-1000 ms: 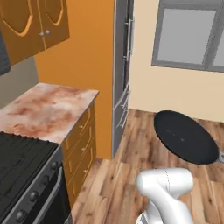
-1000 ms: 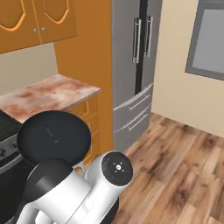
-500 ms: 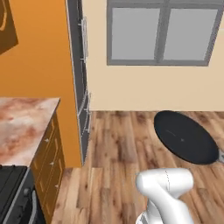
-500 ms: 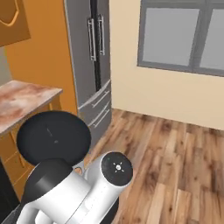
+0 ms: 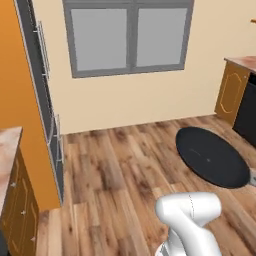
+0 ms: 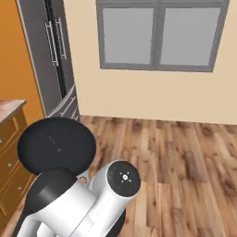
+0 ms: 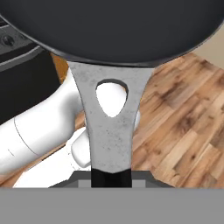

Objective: Move the pot and pan from the stove into the sink.

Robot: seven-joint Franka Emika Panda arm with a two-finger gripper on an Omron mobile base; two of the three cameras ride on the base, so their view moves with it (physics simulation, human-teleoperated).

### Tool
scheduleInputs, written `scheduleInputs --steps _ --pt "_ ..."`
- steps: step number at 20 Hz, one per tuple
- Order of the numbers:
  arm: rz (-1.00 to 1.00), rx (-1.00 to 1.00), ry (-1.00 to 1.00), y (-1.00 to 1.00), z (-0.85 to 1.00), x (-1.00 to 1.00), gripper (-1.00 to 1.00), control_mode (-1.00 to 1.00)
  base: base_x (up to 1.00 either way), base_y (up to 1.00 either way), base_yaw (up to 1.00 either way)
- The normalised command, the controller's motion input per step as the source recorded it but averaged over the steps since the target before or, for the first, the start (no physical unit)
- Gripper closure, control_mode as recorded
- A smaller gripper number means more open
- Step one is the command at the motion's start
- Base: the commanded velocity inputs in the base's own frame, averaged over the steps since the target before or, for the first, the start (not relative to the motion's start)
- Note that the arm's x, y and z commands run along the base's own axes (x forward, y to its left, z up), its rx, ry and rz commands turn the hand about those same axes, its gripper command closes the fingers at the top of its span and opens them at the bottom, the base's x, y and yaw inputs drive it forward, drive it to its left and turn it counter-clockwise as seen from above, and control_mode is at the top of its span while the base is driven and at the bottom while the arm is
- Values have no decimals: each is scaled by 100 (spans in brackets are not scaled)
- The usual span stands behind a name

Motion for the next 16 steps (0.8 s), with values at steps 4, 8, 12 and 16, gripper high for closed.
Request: scheduleInputs --steps 4,8,12,16 --pt "0 0 0 0 0 0 100 100 1 0 -48" --pt "0 0 0 0 0 0 100 100 2 0 -49" --pt "0 0 0 0 0 0 100 100 2 0 -48" --pt "0 0 0 0 0 0 100 100 0 0 -46"
